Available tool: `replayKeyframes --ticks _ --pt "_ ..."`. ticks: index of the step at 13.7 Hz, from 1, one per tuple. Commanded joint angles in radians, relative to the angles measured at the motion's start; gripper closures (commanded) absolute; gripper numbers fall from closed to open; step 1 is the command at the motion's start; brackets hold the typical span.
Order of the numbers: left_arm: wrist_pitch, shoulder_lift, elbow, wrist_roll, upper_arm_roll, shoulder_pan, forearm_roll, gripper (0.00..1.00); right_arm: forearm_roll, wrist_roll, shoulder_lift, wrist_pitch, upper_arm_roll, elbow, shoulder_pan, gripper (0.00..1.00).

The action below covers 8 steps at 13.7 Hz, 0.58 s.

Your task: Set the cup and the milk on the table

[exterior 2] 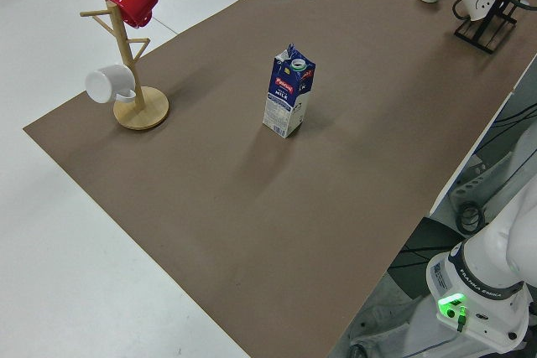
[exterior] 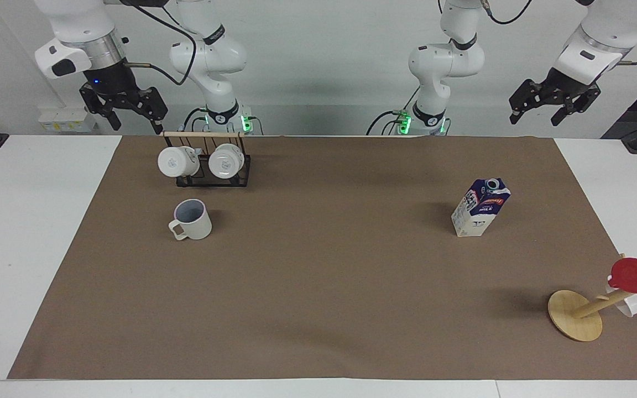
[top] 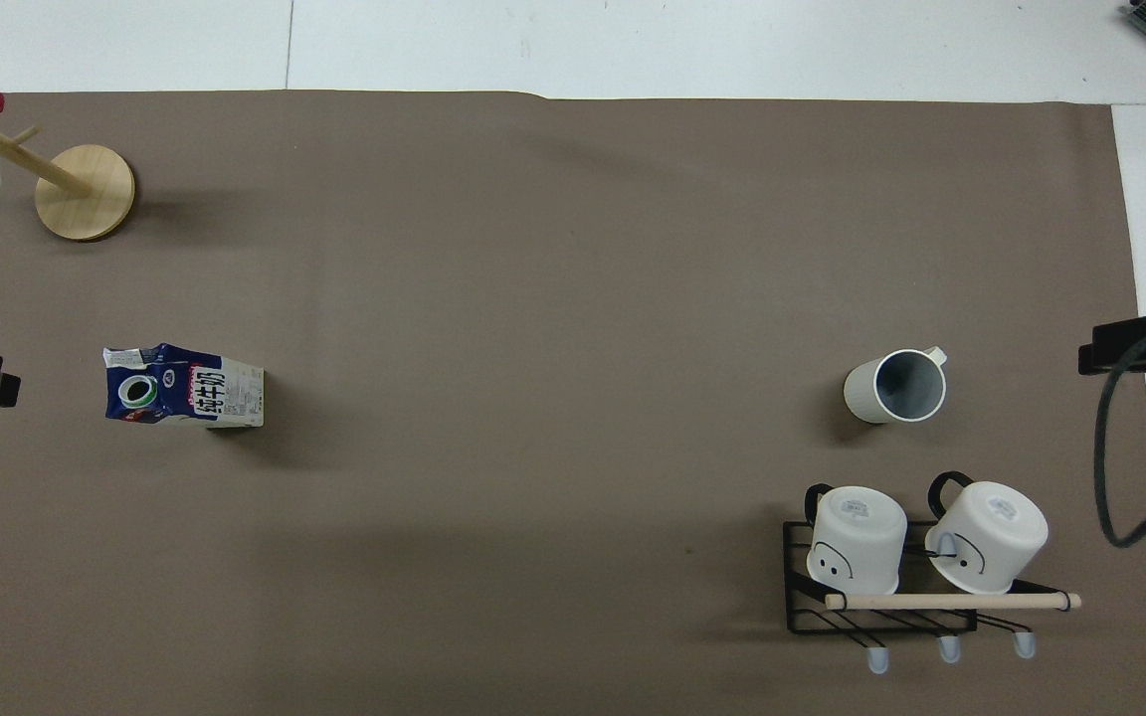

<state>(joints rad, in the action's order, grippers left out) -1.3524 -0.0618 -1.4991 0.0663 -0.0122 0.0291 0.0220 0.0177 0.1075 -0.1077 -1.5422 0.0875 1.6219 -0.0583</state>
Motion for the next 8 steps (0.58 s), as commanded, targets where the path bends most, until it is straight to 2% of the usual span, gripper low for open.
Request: replayKeyframes --ticks 1,8 --pt "-0.017 -0.021 -0.026 -0.005 0.009 -0.008 -0.016 0.0 -0.009 -0.015 -0.004 -0.019 -0.005 0.015 0.012 0.0" --pt "-0.027 -0.026 -0.036 0.001 0.011 0.005 -0.013 0.0 -0.009 -0.014 -0.006 -0.021 -0.005 0.022 0.011 0.0"
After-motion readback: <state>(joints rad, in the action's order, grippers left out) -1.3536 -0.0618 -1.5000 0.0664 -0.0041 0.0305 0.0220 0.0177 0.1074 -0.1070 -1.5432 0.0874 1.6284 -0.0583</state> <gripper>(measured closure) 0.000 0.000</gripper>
